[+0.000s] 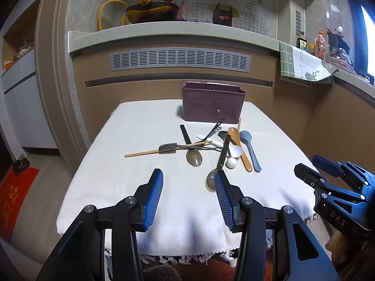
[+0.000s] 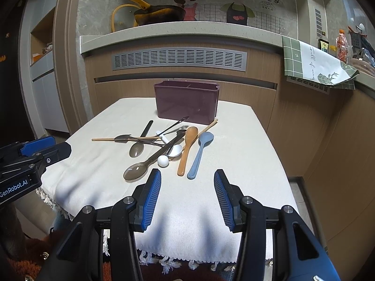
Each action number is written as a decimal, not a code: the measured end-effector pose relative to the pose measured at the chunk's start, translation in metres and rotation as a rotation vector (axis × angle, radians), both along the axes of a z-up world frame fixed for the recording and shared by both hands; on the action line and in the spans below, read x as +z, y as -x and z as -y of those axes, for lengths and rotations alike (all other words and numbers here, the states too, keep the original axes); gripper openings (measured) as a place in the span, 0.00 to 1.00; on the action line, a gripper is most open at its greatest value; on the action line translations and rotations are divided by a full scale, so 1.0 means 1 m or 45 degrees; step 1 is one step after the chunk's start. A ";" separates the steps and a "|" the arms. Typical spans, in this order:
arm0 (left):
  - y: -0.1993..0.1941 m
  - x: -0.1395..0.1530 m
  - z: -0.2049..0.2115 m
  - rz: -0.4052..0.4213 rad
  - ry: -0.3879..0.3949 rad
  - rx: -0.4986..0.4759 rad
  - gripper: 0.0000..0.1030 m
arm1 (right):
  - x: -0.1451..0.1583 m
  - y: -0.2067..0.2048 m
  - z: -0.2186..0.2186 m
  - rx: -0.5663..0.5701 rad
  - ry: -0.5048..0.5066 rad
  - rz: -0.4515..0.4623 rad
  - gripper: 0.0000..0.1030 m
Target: Organize utensils
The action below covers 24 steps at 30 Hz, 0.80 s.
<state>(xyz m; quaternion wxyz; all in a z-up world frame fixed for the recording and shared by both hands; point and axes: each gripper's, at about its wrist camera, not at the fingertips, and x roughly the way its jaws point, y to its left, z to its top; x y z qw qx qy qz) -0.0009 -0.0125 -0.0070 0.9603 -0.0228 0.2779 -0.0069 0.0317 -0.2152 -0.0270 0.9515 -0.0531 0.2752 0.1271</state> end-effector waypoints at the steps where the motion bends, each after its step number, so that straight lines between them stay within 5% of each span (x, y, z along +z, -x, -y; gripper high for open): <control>1: 0.001 0.000 0.000 -0.001 0.000 0.000 0.46 | 0.000 0.000 0.000 0.000 0.000 0.000 0.44; 24: 0.014 -0.002 0.006 -0.007 0.004 -0.002 0.46 | 0.000 0.001 0.001 -0.005 0.002 -0.011 0.44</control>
